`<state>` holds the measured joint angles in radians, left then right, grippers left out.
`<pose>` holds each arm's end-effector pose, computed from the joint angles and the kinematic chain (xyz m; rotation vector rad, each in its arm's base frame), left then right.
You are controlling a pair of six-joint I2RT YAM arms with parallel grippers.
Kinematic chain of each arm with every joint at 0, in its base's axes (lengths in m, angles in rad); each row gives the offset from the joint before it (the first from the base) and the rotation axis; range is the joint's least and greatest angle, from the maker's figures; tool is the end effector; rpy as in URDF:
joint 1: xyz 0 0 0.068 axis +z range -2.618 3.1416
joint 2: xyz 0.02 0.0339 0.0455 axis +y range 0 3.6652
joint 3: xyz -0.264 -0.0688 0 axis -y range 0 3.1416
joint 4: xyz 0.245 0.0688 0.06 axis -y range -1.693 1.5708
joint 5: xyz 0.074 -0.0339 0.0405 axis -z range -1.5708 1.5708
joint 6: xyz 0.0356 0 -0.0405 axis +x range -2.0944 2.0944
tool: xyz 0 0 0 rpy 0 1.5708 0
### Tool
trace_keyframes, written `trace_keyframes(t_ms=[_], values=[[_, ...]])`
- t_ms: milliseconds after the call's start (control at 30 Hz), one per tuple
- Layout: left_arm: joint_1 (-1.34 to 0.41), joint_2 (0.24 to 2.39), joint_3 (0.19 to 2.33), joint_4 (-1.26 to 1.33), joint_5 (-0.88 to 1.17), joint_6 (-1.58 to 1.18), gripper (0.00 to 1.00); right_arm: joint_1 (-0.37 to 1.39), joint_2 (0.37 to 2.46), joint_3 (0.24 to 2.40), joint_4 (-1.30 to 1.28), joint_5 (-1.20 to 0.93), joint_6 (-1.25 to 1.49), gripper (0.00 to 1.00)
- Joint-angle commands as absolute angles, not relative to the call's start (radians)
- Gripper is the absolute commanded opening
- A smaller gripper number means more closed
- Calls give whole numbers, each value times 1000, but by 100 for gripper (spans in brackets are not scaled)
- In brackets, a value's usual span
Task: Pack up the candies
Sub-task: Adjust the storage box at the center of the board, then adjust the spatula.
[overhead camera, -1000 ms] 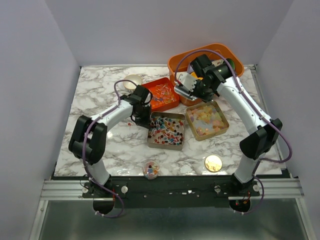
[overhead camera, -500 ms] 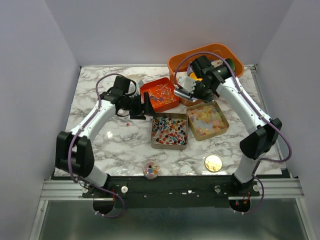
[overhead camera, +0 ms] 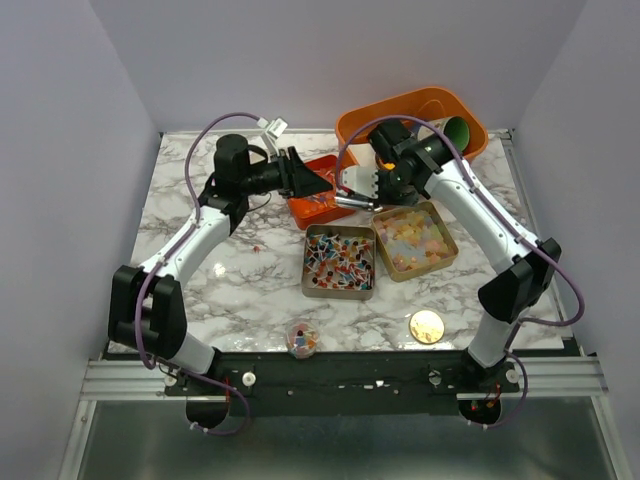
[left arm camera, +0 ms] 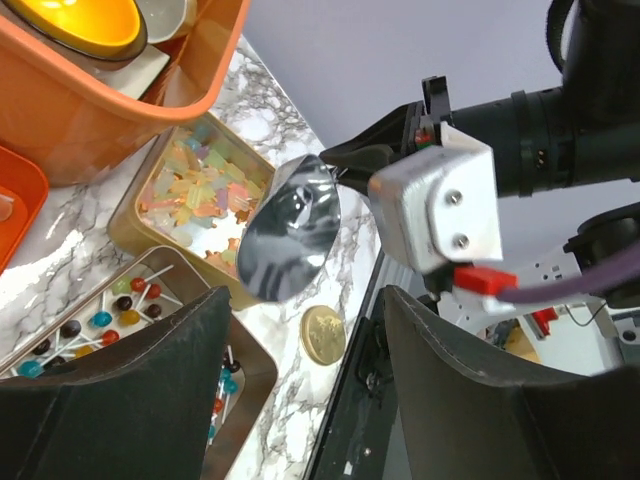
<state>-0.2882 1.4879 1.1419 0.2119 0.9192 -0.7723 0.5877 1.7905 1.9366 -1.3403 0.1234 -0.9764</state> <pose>0.3215 -0.1248 0.3372 0.3168 1.8873 -1.5264 0.2949 0.1912 0.3645 -1.9382 1.9978 -0.2711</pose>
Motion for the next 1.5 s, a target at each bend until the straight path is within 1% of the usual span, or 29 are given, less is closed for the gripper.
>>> trace_keyframes(t_ms=[0, 267, 367, 400, 467, 500, 567, 667, 700, 767, 800, 833, 867, 900, 933, 967, 1000, 1033, 1067, 1100, 1133, 1167, 1233, 1400, 1467], values=[[-318, 1503, 1138, 285, 945, -795, 71, 636, 1781, 2014, -1382, 81, -989, 1], [-331, 1522, 1141, 206, 891, -739, 68, 663, 1775, 2039, -1378, 80, -962, 1], [-339, 1532, 1144, 209, 894, -738, 65, 667, 1770, 2037, -1371, 78, -957, 1], [-339, 1537, 1146, 209, 894, -738, 60, 670, 1769, 2037, -1368, 78, -954, 1], [-342, 1546, 1144, 216, 907, -739, 54, 672, 1767, 2039, -1361, 78, -950, 1], [-342, 1551, 1144, 219, 914, -742, 49, 673, 1764, 2039, -1348, 74, -946, 1], [-342, 1562, 1143, 229, 925, -756, 46, 675, 1759, 2039, -1342, 66, -943, 1], [-342, 1580, 1140, 270, 951, -782, 37, 681, 1750, 2037, -1325, 46, -950, 1], [-342, 1586, 1140, 294, 956, -798, 30, 683, 1746, 2030, -1309, 34, -948, 1], [-342, 1600, 1138, 316, 983, -811, 22, 683, 1727, 2017, -1289, 23, -956, 1], [-342, 1604, 1137, 346, 1000, -825, 10, 683, 1721, 1994, -1278, 9, -960, 1], [-342, 1611, 1138, 362, 1014, -833, 0, 683, 1701, 1982, -1276, 5, -966, 2], [-342, 1617, 1140, 368, 1025, -836, 0, 683, 1684, 1964, -1272, 6, -972, 7], [-336, 1620, 1135, 388, 1057, -842, 0, 680, 1662, 1929, -1228, 5, -971, 20], [-331, 1623, 1132, 406, 1074, -866, 0, 678, 1626, 1843, -1198, -29, -977, 25], [-328, 1629, 1131, 419, 1095, -876, 0, 673, 1546, 1782, -1165, -47, -998, 30], [-325, 1632, 1126, 429, 1121, -880, 0, 660, 1487, 1723, -1084, -102, -1009, 37], [-319, 1638, 1121, 439, 1140, -902, 0, 652, 1435, 1595, -1036, -133, -1020, 39], [-315, 1650, 1115, 454, 1152, -919, 0, 643, 1384, 1539, -994, -167, -1052, 40], [-311, 1654, 1109, 481, 1161, -931, 0, 623, 1283, 1493, -926, -236, -1061, 46], [-310, 1657, 1098, 485, 1179, -934, 0, 611, 1244, 1442, -896, -268, -1069, 48], [-310, 1657, 1092, 486, 1189, -939, 0, 601, 1206, 1381, -875, -296, -1069, 52], [-310, 1663, 1077, 515, 1219, -953, 0, 575, 1143, 1347, -836, -365, -1051, 57], [-310, 1654, 1065, 516, 1229, -951, 0, 538, 1120, 1319, -812, -510, -996, 57], [-310, 1644, 1062, 511, 1232, -945, 0, 531, 1121, 1312, -790, -528, -979, 57]])
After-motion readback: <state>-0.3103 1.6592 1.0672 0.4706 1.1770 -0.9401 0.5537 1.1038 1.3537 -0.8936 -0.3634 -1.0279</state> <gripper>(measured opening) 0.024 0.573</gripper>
